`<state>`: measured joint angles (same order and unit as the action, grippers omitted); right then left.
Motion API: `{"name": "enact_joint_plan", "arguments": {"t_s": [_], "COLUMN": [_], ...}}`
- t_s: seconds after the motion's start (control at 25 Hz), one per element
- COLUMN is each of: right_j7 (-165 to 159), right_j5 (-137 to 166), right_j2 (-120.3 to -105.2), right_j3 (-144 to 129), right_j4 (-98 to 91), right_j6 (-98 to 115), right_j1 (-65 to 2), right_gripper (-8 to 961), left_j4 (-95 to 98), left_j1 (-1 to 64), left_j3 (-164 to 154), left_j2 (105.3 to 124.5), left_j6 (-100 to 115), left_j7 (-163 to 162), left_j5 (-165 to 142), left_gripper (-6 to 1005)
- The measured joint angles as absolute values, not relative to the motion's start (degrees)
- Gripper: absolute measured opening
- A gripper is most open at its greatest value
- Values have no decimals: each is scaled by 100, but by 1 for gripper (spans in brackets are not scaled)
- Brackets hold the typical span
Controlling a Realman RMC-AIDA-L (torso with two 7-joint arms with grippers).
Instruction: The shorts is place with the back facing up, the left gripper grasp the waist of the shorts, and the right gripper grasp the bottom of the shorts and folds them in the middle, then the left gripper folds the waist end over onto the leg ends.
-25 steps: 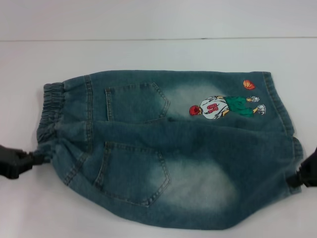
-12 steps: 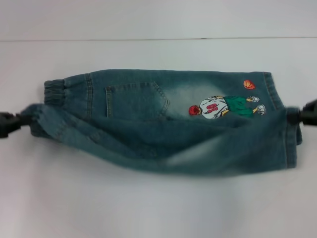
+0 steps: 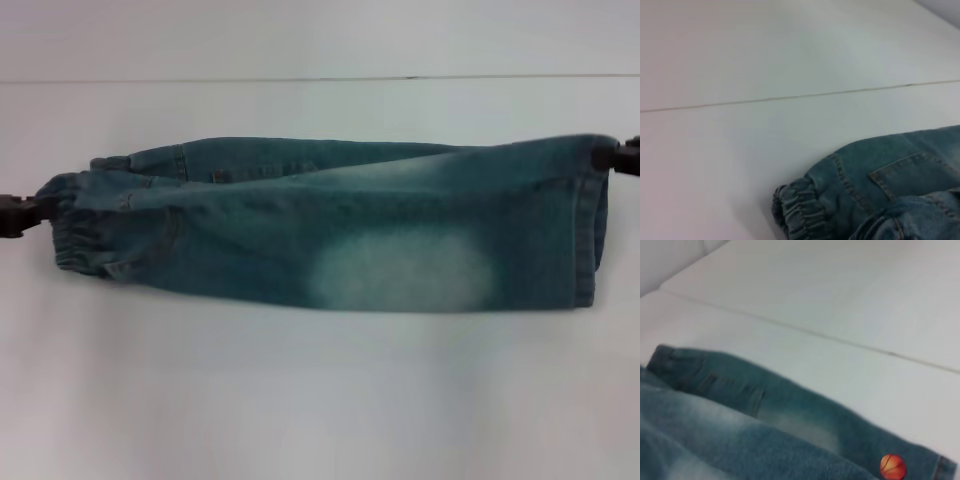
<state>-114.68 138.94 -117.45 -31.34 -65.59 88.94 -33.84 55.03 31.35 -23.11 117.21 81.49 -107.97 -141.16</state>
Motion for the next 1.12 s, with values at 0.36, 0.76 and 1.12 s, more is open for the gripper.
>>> {"name": "enact_joint_plan", "arguments": {"t_s": [0.36,0.76,1.12], "right_j7": [-11321,-11217,-11121], "right_j5": [13772,13751,13725], "right_j2": [-11863,-11871,-11936], "right_j3": [-3318,-3471,-3615], "right_j4": [-6148,-5601,-5438], "right_j6": [7730,6742,6270], "right_j1": [-3440,-3539,-3560], "right_gripper": [21,21,89], "left_j4": [5505,5456,5470], "left_j1": [3295,3445,3383], "left_j3": [-3005,-3338,-3693], "left_j2": [11901,11971,12207], "left_j6": [7386,6744,5971], "left_j7": [-11072,-11241,-11190], "left_j5": [-14115,-14115,-14115], "left_gripper": [82,91,99]}}
